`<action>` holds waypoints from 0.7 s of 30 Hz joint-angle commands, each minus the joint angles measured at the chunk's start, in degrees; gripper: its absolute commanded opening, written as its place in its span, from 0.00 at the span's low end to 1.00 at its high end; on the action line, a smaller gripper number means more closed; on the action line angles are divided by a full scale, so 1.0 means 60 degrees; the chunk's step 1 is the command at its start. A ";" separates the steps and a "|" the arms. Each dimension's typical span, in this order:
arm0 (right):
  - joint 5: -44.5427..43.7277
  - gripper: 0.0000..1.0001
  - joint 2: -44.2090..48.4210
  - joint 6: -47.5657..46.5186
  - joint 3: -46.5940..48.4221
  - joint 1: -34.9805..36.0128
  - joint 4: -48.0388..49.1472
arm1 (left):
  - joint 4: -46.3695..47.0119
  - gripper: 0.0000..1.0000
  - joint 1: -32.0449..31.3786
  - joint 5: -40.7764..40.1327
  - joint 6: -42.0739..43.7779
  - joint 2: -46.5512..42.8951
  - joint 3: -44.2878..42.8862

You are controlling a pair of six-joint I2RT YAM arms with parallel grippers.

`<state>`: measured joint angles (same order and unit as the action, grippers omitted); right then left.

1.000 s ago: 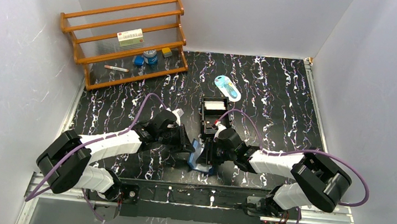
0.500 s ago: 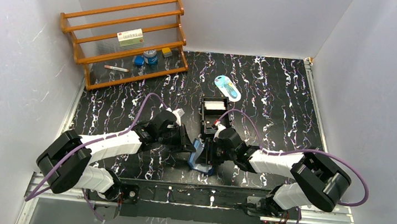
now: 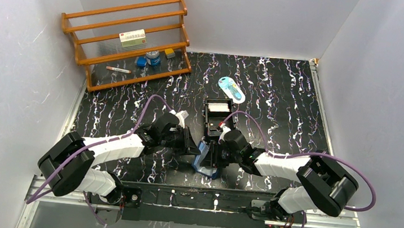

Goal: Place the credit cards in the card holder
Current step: Turn over the card slot in the card holder.

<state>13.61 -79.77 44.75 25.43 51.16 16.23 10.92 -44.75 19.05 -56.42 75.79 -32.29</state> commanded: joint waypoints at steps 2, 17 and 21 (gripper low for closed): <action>0.0029 0.39 0.0141 -0.0210 -0.0086 -0.0088 -0.0144 | 0.1218 0.00 -0.0081 0.0698 -0.0244 0.0003 0.0105; 0.0206 0.39 0.0111 -0.0235 -0.0148 -0.0220 -0.0081 | 0.1564 0.00 -0.0078 0.0845 -0.0273 0.0171 0.0244; 0.0223 0.39 0.0151 -0.0226 -0.0166 -0.0248 -0.0095 | 0.1807 0.00 -0.0083 0.0945 -0.0371 0.0095 0.0331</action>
<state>15.16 -79.66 44.56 25.21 49.93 16.03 16.62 -44.75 21.26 -57.21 77.43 -31.00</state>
